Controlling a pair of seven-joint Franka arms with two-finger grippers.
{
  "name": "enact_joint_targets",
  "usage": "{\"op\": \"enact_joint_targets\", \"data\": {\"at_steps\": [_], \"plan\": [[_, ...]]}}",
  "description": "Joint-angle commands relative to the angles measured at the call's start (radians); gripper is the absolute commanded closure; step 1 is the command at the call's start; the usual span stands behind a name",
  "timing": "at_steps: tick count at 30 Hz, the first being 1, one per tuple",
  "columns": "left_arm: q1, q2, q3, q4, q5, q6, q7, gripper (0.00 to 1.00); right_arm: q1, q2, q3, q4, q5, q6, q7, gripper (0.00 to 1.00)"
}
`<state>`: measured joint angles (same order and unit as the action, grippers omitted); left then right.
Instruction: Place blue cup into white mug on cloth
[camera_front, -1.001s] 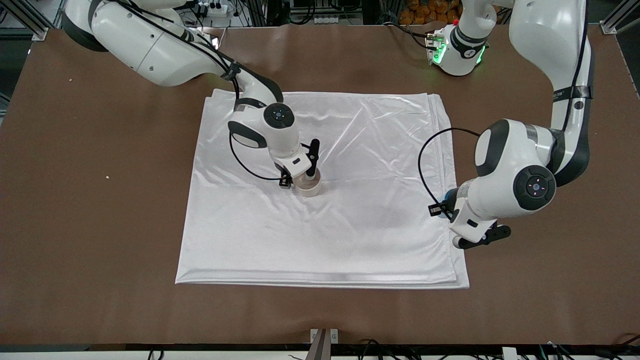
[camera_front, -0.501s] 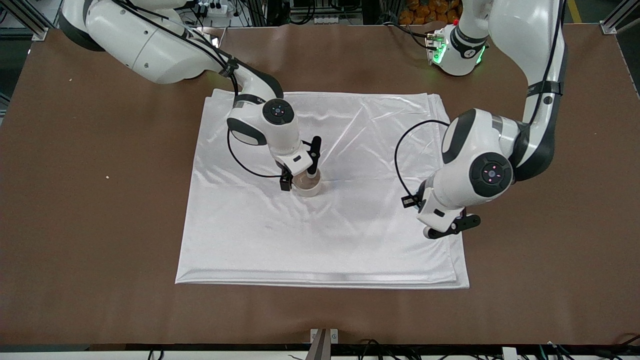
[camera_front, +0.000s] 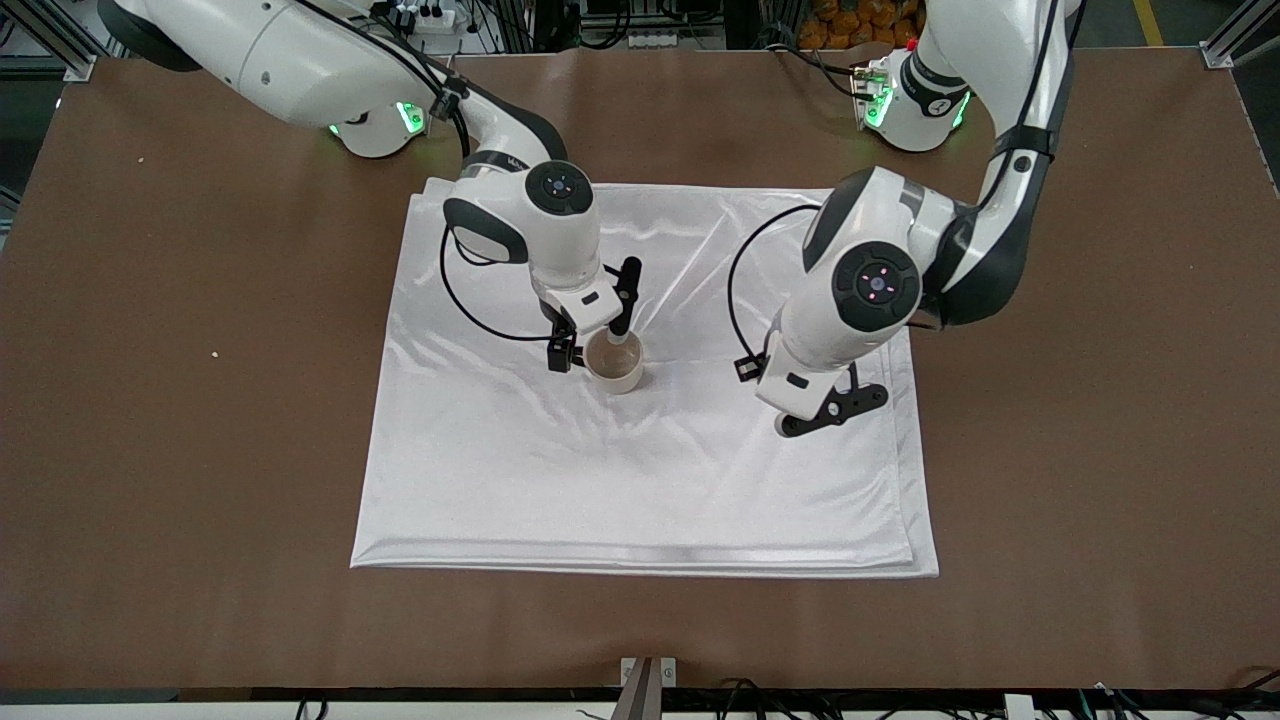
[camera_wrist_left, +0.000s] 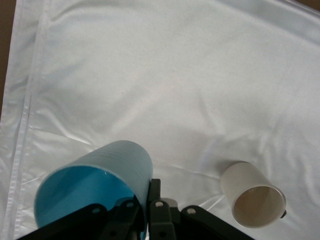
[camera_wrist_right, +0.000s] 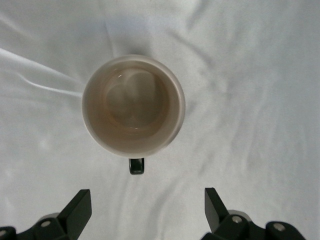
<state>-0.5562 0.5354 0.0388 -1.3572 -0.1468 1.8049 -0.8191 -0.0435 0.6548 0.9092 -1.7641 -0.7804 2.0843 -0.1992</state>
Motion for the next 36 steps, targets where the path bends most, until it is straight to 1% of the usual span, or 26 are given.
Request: {"op": "enact_joint_targets", "data": {"at_steps": [1, 4, 6, 9, 12, 15, 18, 23, 26, 30, 36], "plan": [[-0.063, -0.011, 0.016, 0.001, 0.016, -0.012, -0.086, 1.00, -0.026, -0.089, 0.005, -0.026, 0.065, -0.024, 0.012, 0.00], [-0.090, -0.008, 0.016, 0.001, 0.018, -0.012, -0.109, 1.00, -0.032, -0.125, -0.003, -0.028, 0.095, -0.024, 0.009, 0.00], [-0.109, -0.005, 0.018, 0.004, 0.019, -0.010, -0.123, 1.00, -0.030, -0.150, -0.027, -0.029, 0.119, -0.024, 0.007, 0.00], [-0.133, -0.002, 0.019, 0.007, 0.027, -0.009, -0.141, 1.00, -0.030, -0.201, -0.050, -0.029, 0.179, -0.024, -0.005, 0.00], [-0.151, 0.000, 0.019, 0.007, 0.032, -0.006, -0.150, 1.00, -0.027, -0.245, -0.096, -0.028, 0.242, -0.024, -0.055, 0.00], [-0.172, 0.009, 0.021, 0.010, 0.032, 0.008, -0.163, 1.00, -0.024, -0.303, -0.139, -0.028, 0.335, -0.024, -0.104, 0.00], [-0.198, 0.029, 0.021, 0.021, 0.033, 0.037, -0.181, 1.00, -0.012, -0.362, -0.185, -0.028, 0.403, -0.024, -0.144, 0.00], [-0.234, 0.052, 0.023, 0.052, 0.061, 0.051, -0.209, 1.00, -0.010, -0.426, -0.246, -0.028, 0.473, -0.059, -0.198, 0.00], [-0.246, 0.057, 0.023, 0.063, 0.061, 0.053, -0.209, 1.00, -0.007, -0.475, -0.298, -0.029, 0.512, -0.066, -0.239, 0.00], [-0.258, 0.089, 0.023, 0.096, 0.061, 0.054, -0.209, 1.00, -0.001, -0.524, -0.364, -0.029, 0.572, -0.093, -0.281, 0.00], [-0.278, 0.104, 0.023, 0.112, 0.062, 0.068, -0.209, 1.00, -0.001, -0.583, -0.441, -0.029, 0.612, -0.118, -0.324, 0.00]]}}
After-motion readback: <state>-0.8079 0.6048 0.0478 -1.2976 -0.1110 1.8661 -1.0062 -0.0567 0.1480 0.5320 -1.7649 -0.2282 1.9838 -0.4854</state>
